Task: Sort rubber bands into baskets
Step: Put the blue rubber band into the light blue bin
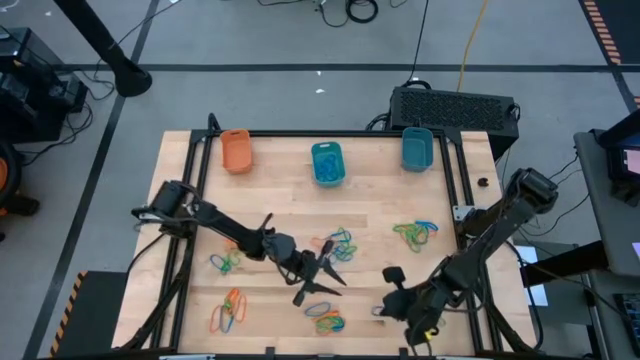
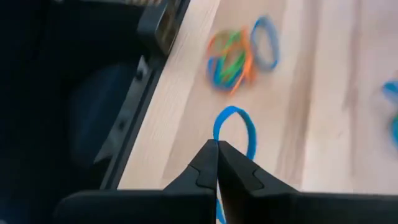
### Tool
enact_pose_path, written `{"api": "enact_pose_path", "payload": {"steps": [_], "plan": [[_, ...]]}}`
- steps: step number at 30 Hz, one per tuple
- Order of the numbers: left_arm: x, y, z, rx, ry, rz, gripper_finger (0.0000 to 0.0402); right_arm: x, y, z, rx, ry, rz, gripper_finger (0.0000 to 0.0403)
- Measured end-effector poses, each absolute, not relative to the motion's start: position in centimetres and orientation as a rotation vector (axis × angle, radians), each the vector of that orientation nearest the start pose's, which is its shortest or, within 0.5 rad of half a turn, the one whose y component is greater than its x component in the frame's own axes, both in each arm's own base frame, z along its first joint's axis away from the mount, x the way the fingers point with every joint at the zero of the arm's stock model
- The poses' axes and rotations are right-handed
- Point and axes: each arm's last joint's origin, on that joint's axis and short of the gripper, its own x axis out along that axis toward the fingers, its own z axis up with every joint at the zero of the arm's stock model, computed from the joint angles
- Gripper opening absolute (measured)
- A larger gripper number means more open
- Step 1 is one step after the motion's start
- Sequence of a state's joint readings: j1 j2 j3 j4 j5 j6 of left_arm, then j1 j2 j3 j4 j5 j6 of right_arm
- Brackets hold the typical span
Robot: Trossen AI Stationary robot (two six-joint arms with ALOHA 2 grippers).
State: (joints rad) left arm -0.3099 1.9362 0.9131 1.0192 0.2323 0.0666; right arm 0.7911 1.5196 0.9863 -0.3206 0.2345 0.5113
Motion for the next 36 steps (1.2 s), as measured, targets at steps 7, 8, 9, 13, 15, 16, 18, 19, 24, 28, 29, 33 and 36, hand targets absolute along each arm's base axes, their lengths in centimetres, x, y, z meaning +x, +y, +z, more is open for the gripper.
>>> {"api": "enact_pose_path", "payload": {"steps": [7,8,9,13,15,16,18,19,24,28,29,33,36], "plan": [[38.6,-13.1,15.4,0.068,-0.008,-0.547,0.0134,24.7,20.3,23.2,0.076,0.719,0.297,0.0],[38.7,-13.1,15.1,0.071,-0.002,-0.551,0.0134,25.0,20.2,23.3,0.082,0.704,0.294,0.0],[38.8,-13.2,14.9,0.084,-0.002,-0.558,0.0134,25.2,20.0,23.3,0.086,0.698,0.289,0.0],[38.8,-13.3,14.7,0.112,-0.006,-0.598,0.0134,25.7,19.5,23.4,0.1,0.687,0.275,0.0],[38.8,-13.3,14.7,0.115,-0.009,-0.6,0.0134,25.9,19.3,23.4,0.104,0.683,0.27,0.0],[38.8,-13.3,14.7,0.115,-0.008,-0.597,0.0134,25.9,19.2,23.4,0.101,0.682,0.268,0.0],[38.8,-13.2,14.7,0.112,-0.006,-0.579,0.0134,26.1,19.0,23.5,0.098,0.677,0.264,0.0],[38.8,-13.2,14.7,0.112,-0.007,-0.574,0.0134,26.2,18.9,23.5,0.099,0.673,0.261,0.0],[38.8,-13.2,14.7,0.112,-0.007,-0.568,0.0134,26.8,18.0,23.5,0.11,0.666,0.231,0.0],[38.8,-13.2,14.7,0.111,-0.007,-0.567,0.0134,27.2,17.5,23.5,0.117,0.665,0.212,0.0],[38.8,-13.2,14.7,0.111,-0.007,-0.565,0.0134,27.3,17.4,23.5,0.12,0.666,0.212,0.0],[38.8,-13.2,14.7,0.111,-0.007,-0.563,0.0124,27.4,17.2,23.5,0.121,0.666,0.207,0.0],[38.9,-13.1,14.7,0.111,-0.006,-0.56,0.0079,27.3,17.3,23.5,0.121,0.666,0.209,0.0]]}}
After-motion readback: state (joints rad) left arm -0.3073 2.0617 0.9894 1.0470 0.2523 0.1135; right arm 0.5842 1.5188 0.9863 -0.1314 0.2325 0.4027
